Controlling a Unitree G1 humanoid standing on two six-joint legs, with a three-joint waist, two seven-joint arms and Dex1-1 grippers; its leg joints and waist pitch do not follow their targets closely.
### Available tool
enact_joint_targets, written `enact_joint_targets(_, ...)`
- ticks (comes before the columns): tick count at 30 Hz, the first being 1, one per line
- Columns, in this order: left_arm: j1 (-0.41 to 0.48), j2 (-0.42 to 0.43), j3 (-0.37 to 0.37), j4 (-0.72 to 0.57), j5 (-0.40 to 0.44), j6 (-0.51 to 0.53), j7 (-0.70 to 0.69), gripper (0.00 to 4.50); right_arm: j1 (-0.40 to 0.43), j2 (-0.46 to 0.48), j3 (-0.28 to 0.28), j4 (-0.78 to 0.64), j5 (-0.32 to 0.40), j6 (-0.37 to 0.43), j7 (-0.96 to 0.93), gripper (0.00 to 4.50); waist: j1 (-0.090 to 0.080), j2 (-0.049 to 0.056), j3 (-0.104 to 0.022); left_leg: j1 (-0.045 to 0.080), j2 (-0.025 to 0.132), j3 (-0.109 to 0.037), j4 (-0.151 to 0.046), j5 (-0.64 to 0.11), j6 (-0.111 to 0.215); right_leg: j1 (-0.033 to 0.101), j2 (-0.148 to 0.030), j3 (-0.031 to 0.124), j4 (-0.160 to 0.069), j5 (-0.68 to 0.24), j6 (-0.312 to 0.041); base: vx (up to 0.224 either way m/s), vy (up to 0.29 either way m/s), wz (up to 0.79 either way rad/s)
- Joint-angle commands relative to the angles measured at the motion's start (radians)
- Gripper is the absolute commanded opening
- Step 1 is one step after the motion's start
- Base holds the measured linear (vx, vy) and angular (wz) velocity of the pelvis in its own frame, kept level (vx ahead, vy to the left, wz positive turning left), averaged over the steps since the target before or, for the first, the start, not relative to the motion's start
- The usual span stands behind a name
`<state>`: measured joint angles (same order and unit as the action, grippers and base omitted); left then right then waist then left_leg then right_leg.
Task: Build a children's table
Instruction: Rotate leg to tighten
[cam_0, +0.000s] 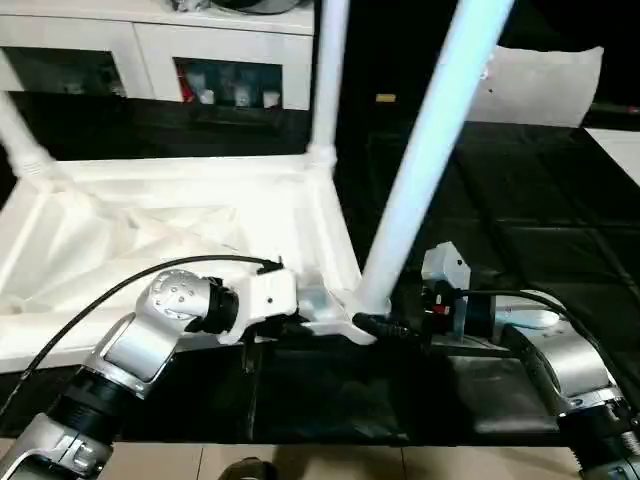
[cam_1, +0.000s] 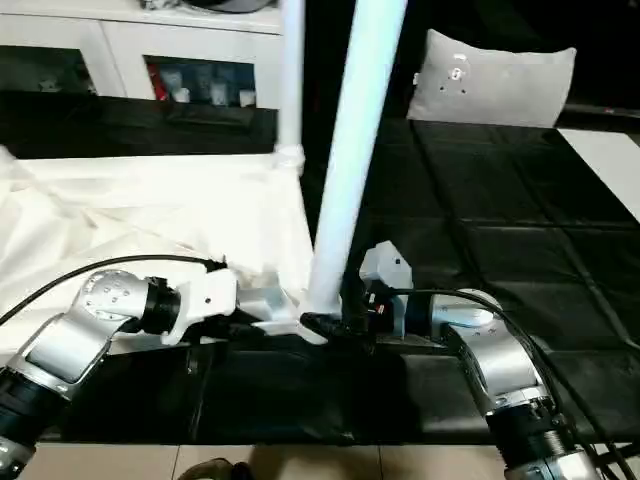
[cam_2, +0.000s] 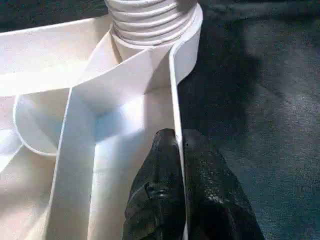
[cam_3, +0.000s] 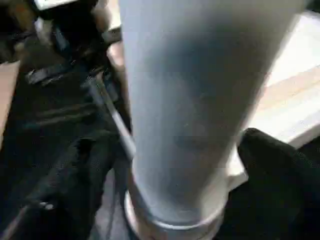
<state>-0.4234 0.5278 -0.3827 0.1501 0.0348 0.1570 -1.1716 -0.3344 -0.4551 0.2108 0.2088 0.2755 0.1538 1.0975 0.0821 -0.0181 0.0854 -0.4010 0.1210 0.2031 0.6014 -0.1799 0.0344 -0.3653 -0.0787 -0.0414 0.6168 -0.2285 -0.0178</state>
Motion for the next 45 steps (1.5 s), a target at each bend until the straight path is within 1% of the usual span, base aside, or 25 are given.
enact_joint_targets(1, -0.021, -0.013, -0.031, -0.017, -0.006, -0.048, -0.023, 0.00, -0.018, -0.009, 0.014, 0.018, -0.011, -0.004, 0.023, 3.94, -0.007, 0.001, -0.068, 0.047, 0.122, -0.052, -0.086, -0.211, 0.001, 0.015, -0.100, 0.049, -0.059, -0.046, -0.261, 0.000, 0.000, 0.00)
enact_joint_targets(2, -0.022, -0.014, -0.032, -0.016, -0.006, -0.049, -0.023, 0.00, -0.025, -0.005, 0.016, 0.028, -0.013, -0.007, 0.025, 3.81, -0.006, 0.000, -0.069, 0.047, 0.122, -0.052, -0.086, -0.203, 0.004, 0.015, -0.099, 0.049, -0.058, -0.042, -0.261, 0.000, 0.000, 0.00)
enact_joint_targets(6, -0.023, -0.015, -0.034, -0.012, -0.004, -0.052, -0.025, 0.00, -0.039, 0.000, 0.022, 0.048, -0.010, 0.000, 0.042, 3.49, -0.002, 0.000, -0.070, 0.046, 0.122, -0.052, -0.084, -0.185, 0.015, 0.015, -0.099, 0.048, -0.057, -0.037, -0.260, 0.000, 0.000, 0.00)
enact_joint_targets(9, -0.023, -0.015, -0.034, -0.010, -0.002, -0.055, -0.028, 0.00, -0.047, -0.001, 0.028, 0.058, -0.001, 0.018, 0.072, 3.22, -0.003, -0.001, -0.071, 0.046, 0.121, -0.052, -0.083, -0.176, 0.022, 0.015, -0.097, 0.046, -0.054, -0.025, -0.262, 0.000, 0.000, 0.00)
enact_joint_targets(11, -0.024, -0.015, -0.035, -0.008, -0.002, -0.056, -0.028, 0.00, -0.049, -0.001, 0.028, 0.062, -0.002, 0.018, 0.078, 3.11, -0.003, -0.003, -0.071, 0.045, 0.121, -0.051, -0.082, -0.175, 0.024, 0.016, -0.100, 0.047, -0.055, -0.030, -0.264, 0.000, 0.000, 0.00)
enact_joint_targets(12, -0.025, -0.013, -0.035, -0.007, -0.001, -0.058, -0.027, 0.00, -0.049, -0.005, 0.030, 0.064, 0.000, 0.025, 0.093, 2.93, -0.001, -0.002, -0.072, 0.045, 0.122, -0.051, -0.082, -0.173, 0.026, 0.017, -0.100, 0.047, -0.055, -0.033, -0.263, 0.000, 0.000, 0.00)
enact_joint_targets(13, -0.025, -0.013, -0.035, -0.006, -0.002, -0.058, -0.027, 0.00, -0.050, -0.006, 0.031, 0.066, 0.000, 0.026, 0.097, 2.93, -0.001, -0.001, -0.071, 0.045, 0.122, -0.052, -0.082, -0.171, 0.026, 0.016, -0.100, 0.047, -0.055, -0.032, -0.262, 0.000, 0.000, 0.00)
enact_joint_targets(18, -0.030, -0.010, -0.032, 0.000, -0.001, -0.055, -0.028, 0.00, -0.045, -0.005, 0.037, 0.068, -0.006, 0.033, 0.102, 2.61, -0.002, 0.000, -0.069, 0.046, 0.122, -0.051, -0.084, -0.187, 0.018, 0.014, -0.098, 0.047, -0.058, -0.046, -0.262, 0.000, 0.000, 0.00)
enact_joint_targets(22, -0.030, -0.011, -0.029, -0.002, -0.006, -0.049, -0.029, 0.00, -0.038, -0.005, 0.039, 0.062, -0.004, 0.047, 0.108, 2.60, -0.002, 0.000, -0.070, 0.047, 0.123, -0.052, -0.085, -0.186, 0.015, 0.014, -0.097, 0.046, -0.055, -0.040, -0.262, 0.000, 0.000, 0.00)
enact_joint_targets(23, -0.029, -0.010, -0.027, -0.003, -0.011, -0.045, -0.032, 0.00, -0.031, -0.001, 0.037, 0.059, 0.001, 0.069, 0.105, 2.59, -0.002, 0.004, -0.069, 0.048, 0.122, -0.052, -0.085, -0.187, 0.015, 0.013, -0.096, 0.046, -0.055, -0.035, -0.263, 0.000, 0.000, 0.00)
enact_joint_targets(25, -0.029, -0.009, -0.026, -0.003, -0.013, -0.044, -0.034, 0.00, -0.029, 0.000, 0.036, 0.059, 0.004, 0.080, 0.101, 2.59, -0.002, 0.003, -0.069, 0.046, 0.121, -0.052, -0.085, -0.188, 0.016, 0.015, -0.098, 0.046, -0.056, -0.032, -0.264, 0.000, 0.000, 0.00)
enact_joint_targets(27, -0.029, -0.006, -0.026, -0.004, -0.016, -0.042, -0.041, 0.00, -0.031, 0.010, 0.031, 0.073, 0.014, 0.108, 0.091, 2.59, -0.001, 0.008, -0.067, 0.045, 0.122, -0.053, -0.086, -0.196, 0.012, 0.014, -0.099, 0.047, -0.057, -0.040, -0.265, 0.000, 0.000, 0.00)
enact_joint_targets(28, -0.028, -0.004, -0.025, -0.006, -0.019, -0.040, -0.045, 0.00, -0.036, 0.014, 0.029, 0.083, 0.016, 0.134, 0.081, 2.59, 0.000, 0.011, -0.066, 0.046, 0.122, -0.055, -0.088, -0.207, 0.006, 0.013, -0.098, 0.047, -0.057, -0.048, -0.264, 0.000, 0.000, 0.00)
enact_joint_targets(29, -0.028, -0.004, -0.025, -0.007, -0.021, -0.038, -0.047, 0.00, -0.037, 0.016, 0.029, 0.088, 0.017, 0.140, 0.079, 2.59, -0.002, 0.010, -0.066, 0.046, 0.122, -0.054, -0.089, -0.215, 0.002, 0.013, -0.096, 0.046, -0.058, -0.053, -0.264, 0.000, 0.000, 0.00)
enact_joint_targets(30, -0.026, -0.001, -0.023, -0.010, -0.026, -0.035, -0.053, 0.00, -0.043, 0.022, 0.028, 0.104, 0.020, 0.159, 0.077, 2.59, 0.000, 0.015, -0.063, 0.048, 0.122, -0.056, -0.091, -0.237, -0.008, 0.010, -0.096, 0.047, -0.059, -0.067, -0.266, 0.000, 0.000, 0.00)
enact_joint_targets(31, -0.026, 0.001, -0.024, -0.013, -0.028, -0.033, -0.059, 0.00, -0.048, 0.028, 0.024, 0.121, 0.025, 0.186, 0.069, 2.59, -0.001, 0.014, -0.063, 0.048, 0.122, -0.055, -0.092, -0.246, -0.013, 0.011, -0.096, 0.047, -0.060, -0.069, -0.266, 0.000, 0.000, 0.00)
enact_joint_targets(32, -0.025, 0.003, -0.024, -0.015, -0.029, -0.031, -0.063, 0.00, -0.052, 0.033, 0.022, 0.134, 0.026, 0.197, 0.064, 2.59, -0.002, 0.016, -0.062, 0.047, 0.122, -0.057, -0.093, -0.256, -0.022, 0.011, -0.095, 0.046, -0.058, -0.069, -0.268, 0.000, 0.000, 0.00)
enact_joint_targets(34, -0.021, 0.010, -0.023, -0.022, -0.030, -0.028, -0.069, 0.00, -0.051, 0.038, 0.031, 0.149, 0.017, 0.187, 0.070, 2.59, -0.002, 0.021, -0.057, 0.048, 0.122, -0.058, -0.097, -0.291, -0.043, 0.007, -0.097, 0.047, -0.060, -0.083, -0.266, 0.000, 0.000, 0.00)
enact_joint_targets(37, -0.017, 0.014, -0.022, -0.029, -0.032, -0.025, -0.072, 0.00, -0.041, 0.036, 0.044, 0.138, 0.002, 0.176, 0.074, 2.59, -0.003, 0.018, -0.057, 0.050, 0.122, -0.058, -0.099, -0.307, -0.057, 0.007, -0.097, 0.049, -0.061, -0.091, -0.261, 0.000, 0.000, 0.00)
enact_joint_targets(38, -0.015, 0.015, -0.020, -0.030, -0.033, -0.022, -0.071, 0.00, -0.035, 0.037, 0.045, 0.129, 0.004, 0.180, 0.073, 2.59, -0.003, 0.020, -0.052, 0.049, 0.122, -0.059, -0.100, -0.309, -0.058, 0.005, -0.098, 0.049, -0.062, -0.090, -0.259, 0.000, 0.000, 0.00)
enact_joint_targets(40, -0.011, 0.012, -0.013, -0.033, -0.037, -0.014, -0.063, 0.00, -0.018, 0.038, 0.045, 0.099, 0.009, 0.194, 0.067, 2.59, -0.003, 0.018, -0.052, 0.049, 0.123, -0.059, -0.102, -0.310, -0.057, 0.006, -0.097, 0.051, -0.063, -0.088, -0.254, 0.000, 0.000, 0.00)
enact_joint_targets(42, -0.005, 0.005, -0.005, -0.036, -0.042, -0.001, -0.045, 0.00, 0.001, 0.037, 0.046, 0.071, 0.010, 0.206, 0.056, 2.59, -0.003, 0.018, -0.053, 0.050, 0.123, -0.059, -0.102, -0.305, -0.056, 0.006, -0.098, 0.050, -0.063, -0.085, -0.252, 0.000, 0.000, 0.00)
enact_joint_targets(43, -0.001, -0.002, 0.000, -0.040, -0.044, 0.011, -0.028, 0.00, 0.014, 0.038, 0.043, 0.058, 0.011, 0.211, 0.046, 2.59, -0.004, 0.015, -0.051, 0.051, 0.124, -0.057, -0.103, -0.303, -0.056, 0.005, -0.097, 0.051, -0.064, -0.085, -0.250, 0.000, 0.000, 0.00)
enact_joint_targets(45, 0.004, -0.011, 0.007, -0.045, -0.042, 0.034, -0.002, 0.00, 0.032, 0.043, 0.035, 0.043, 0.010, 0.220, 0.019, 2.59, -0.004, 0.016, -0.051, 0.050, 0.124, -0.059, -0.103, -0.298, -0.052, 0.005, -0.099, 0.051, -0.065, -0.087, -0.247, 0.000, 0.000, 0.00)
